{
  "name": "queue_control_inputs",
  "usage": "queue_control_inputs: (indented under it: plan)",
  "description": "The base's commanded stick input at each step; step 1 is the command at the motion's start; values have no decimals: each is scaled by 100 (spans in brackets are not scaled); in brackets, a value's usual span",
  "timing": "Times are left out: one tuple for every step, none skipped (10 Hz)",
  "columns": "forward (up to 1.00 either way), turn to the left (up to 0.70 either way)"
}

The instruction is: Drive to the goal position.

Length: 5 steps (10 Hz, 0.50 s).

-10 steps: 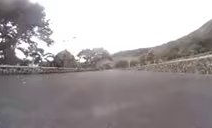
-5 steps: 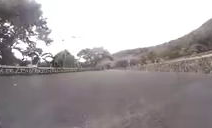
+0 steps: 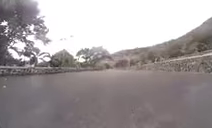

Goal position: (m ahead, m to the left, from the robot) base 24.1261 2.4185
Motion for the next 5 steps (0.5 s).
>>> queue_control_inputs:
  plan:
    - [70, 0]
    - [70, 0]
    - [70, 0]
    - [70, 0]
    - [70, 0]
